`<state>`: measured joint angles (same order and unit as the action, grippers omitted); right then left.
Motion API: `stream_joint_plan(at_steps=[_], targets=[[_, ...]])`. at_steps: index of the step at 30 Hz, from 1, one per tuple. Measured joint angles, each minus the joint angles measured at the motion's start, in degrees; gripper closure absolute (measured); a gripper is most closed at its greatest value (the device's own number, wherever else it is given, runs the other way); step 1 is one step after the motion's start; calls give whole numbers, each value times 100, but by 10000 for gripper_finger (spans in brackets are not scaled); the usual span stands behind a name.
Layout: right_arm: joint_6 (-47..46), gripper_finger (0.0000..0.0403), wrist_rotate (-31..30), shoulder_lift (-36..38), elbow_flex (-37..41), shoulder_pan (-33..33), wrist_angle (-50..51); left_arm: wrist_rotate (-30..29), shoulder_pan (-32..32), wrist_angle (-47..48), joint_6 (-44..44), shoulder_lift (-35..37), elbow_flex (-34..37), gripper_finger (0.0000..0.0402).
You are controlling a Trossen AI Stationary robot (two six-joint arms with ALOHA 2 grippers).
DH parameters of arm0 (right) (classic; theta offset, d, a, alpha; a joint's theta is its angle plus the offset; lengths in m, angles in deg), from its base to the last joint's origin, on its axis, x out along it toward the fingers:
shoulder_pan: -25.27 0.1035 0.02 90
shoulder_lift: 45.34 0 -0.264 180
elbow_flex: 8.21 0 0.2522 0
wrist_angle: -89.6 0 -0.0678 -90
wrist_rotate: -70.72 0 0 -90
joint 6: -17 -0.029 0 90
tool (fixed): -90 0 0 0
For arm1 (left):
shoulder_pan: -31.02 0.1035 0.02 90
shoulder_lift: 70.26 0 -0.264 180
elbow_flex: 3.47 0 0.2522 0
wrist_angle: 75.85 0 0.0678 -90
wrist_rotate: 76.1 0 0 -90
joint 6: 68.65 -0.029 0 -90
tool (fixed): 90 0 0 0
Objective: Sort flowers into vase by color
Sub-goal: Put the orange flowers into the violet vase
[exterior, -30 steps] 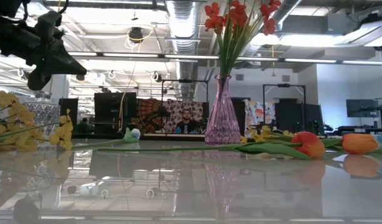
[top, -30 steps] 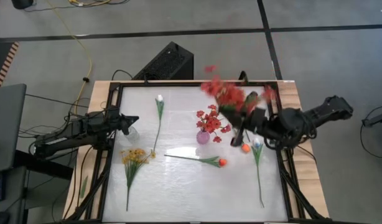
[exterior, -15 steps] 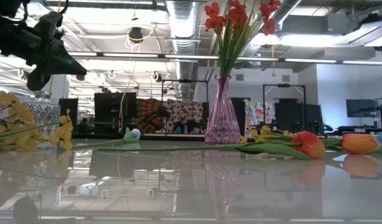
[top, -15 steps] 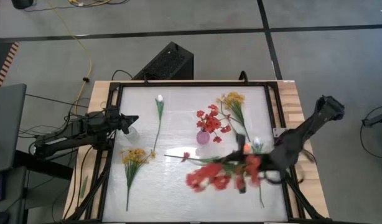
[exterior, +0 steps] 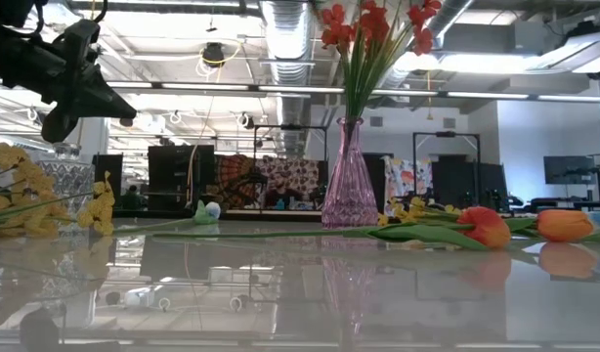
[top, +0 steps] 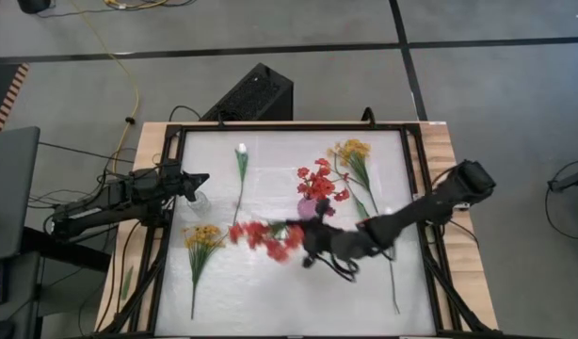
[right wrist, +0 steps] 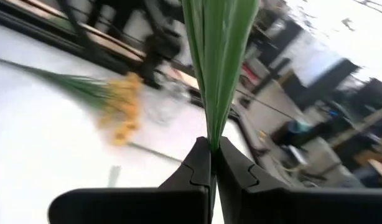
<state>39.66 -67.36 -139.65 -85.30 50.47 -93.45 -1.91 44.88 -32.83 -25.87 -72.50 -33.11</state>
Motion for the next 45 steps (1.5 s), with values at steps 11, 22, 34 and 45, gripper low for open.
stream_joint_plan(at_steps=[11,22,34,45], targets=[[765,373,-645,223,-4,-627,-664,80,1,0,138,0,0,401],[16,373,-710,121,-8,-1000,-602,50,-1,2,-7,0,0,401],[-938,371,-1236,61,-7,-1039,-616,46,0,119,93,0,0,401],[-1220,368,-1154,768,-275,-914,-1755,40,1,134,98,0,0,401]])
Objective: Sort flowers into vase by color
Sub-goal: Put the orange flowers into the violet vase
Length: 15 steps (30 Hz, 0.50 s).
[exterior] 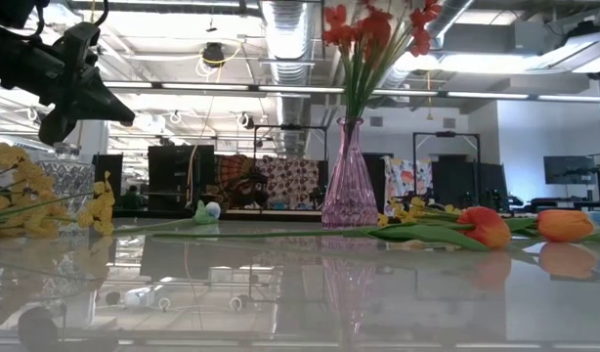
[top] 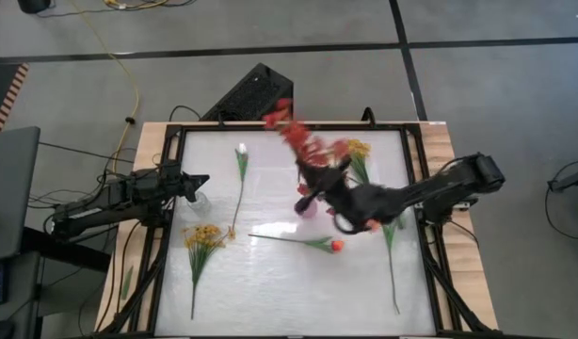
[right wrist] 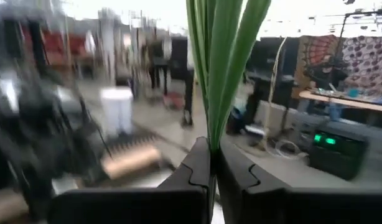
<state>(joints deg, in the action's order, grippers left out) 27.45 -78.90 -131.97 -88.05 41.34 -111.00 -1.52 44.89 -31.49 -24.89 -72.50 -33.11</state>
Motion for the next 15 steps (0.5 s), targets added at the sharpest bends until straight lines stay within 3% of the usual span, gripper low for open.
stream_joint_plan(at_steps=[5,8,11,15], targets=[[-19,369,1393,1031,-108,-78,173,-4,0,86,-146,0,0,401],[-318,369,1642,1638,-127,-455,987,-49,0,99,-309,0,0,401],[-1395,371,1819,1972,-129,-1200,2538,-163,0,100,-408,0,0,401],[-2745,371,2906,1859,-103,-2313,3832,-235,-2,100,-406,0,0,401]])
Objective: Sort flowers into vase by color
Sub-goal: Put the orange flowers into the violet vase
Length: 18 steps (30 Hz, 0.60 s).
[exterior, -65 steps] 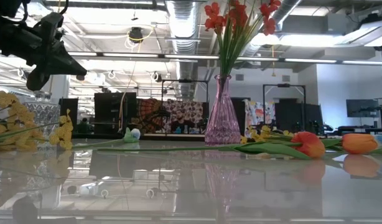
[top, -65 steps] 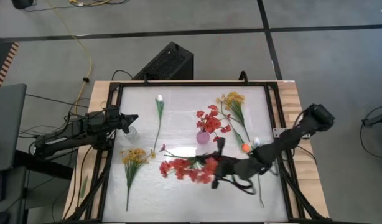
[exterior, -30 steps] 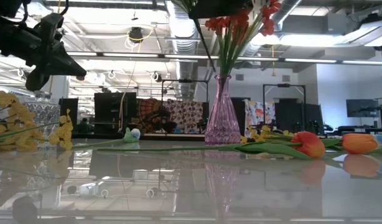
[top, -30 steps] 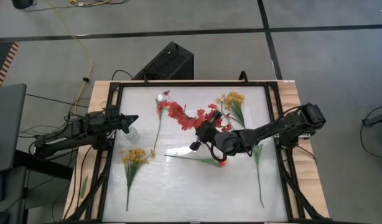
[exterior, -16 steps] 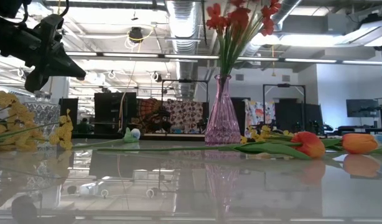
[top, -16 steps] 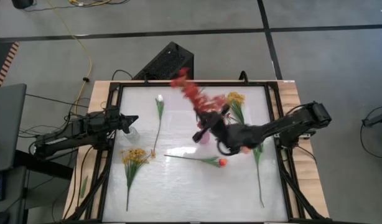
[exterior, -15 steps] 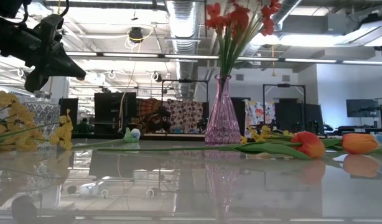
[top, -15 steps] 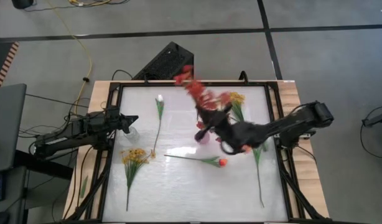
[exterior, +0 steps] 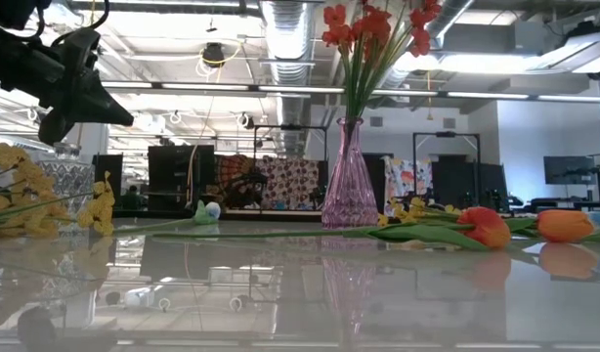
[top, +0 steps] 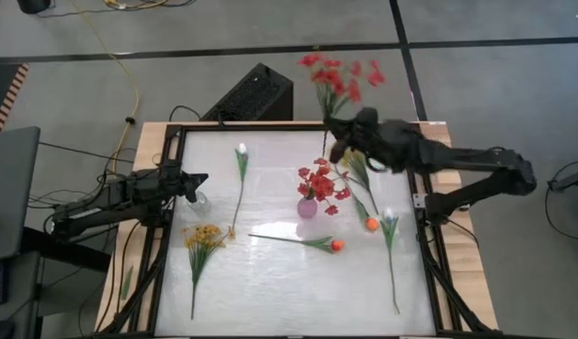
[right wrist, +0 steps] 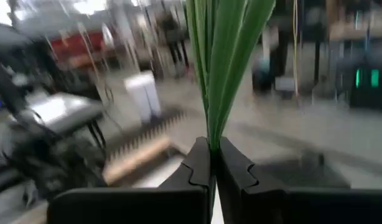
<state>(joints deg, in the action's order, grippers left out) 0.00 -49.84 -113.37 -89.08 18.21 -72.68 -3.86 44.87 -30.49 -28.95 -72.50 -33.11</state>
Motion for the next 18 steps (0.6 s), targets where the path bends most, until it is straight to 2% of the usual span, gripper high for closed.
stream_joint_plan(at_steps=[3,6,14,18], targets=[[-407,371,671,-314,19,-488,-61,-58,0,0,2,0,0,401],[-651,373,1225,-603,330,-620,-673,-63,1,0,4,0,0,401],[-1416,373,1886,-403,1953,-616,-2699,-71,0,33,15,2,0,401],[-1450,373,2085,-355,2236,-600,-2817,-152,1,94,2,2,0,401]])
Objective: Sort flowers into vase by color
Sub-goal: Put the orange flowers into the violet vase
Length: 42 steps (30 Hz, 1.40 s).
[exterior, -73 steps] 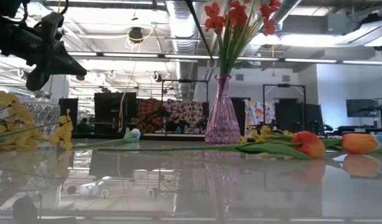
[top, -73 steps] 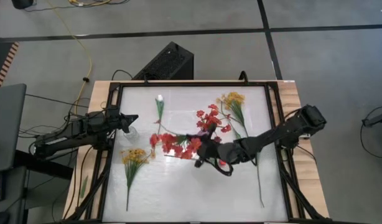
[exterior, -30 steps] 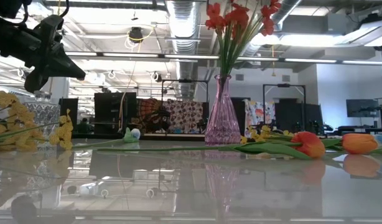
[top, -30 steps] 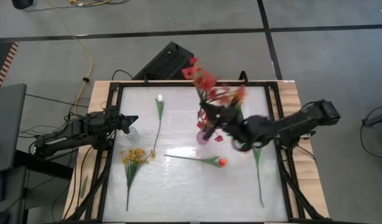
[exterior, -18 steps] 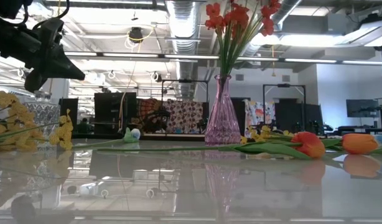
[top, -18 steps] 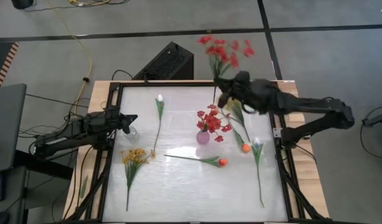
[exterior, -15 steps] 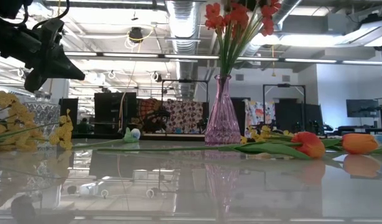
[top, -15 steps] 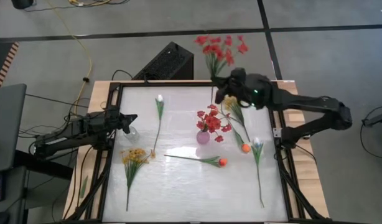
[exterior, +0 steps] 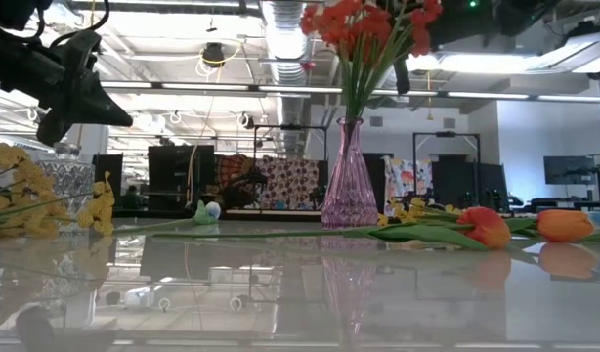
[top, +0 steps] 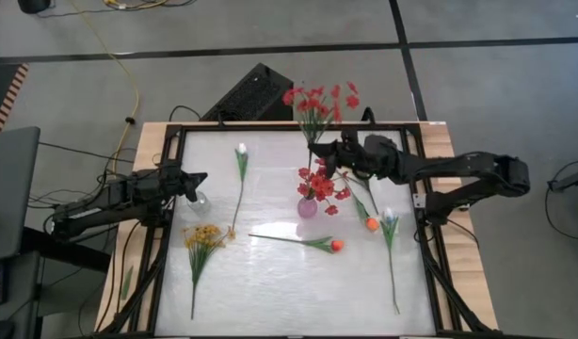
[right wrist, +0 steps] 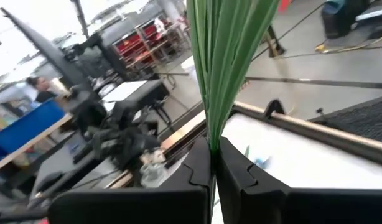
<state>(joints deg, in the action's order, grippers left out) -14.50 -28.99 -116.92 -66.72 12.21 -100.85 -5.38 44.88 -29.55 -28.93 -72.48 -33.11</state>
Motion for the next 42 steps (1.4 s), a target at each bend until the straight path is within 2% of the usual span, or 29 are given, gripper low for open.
stream_joint_plan(at_steps=[8,15,20,25,30,38,42], targets=[[175,373,49,7,30,147,50,-231,1,30,1,-1,0,401],[324,373,-233,-266,30,380,40,-433,0,29,-14,-1,0,401],[856,373,-547,-269,30,645,49,-475,1,54,-30,0,0,401],[911,373,-632,-271,30,708,147,-527,1,57,-31,0,0,401],[1139,373,-989,-275,26,811,298,-559,1,63,-79,0,0,401],[1687,373,-1045,-275,46,949,319,-674,-1,61,-96,-2,0,401],[1743,373,-1193,-274,299,1082,33,-691,0,61,-96,0,0,401]])
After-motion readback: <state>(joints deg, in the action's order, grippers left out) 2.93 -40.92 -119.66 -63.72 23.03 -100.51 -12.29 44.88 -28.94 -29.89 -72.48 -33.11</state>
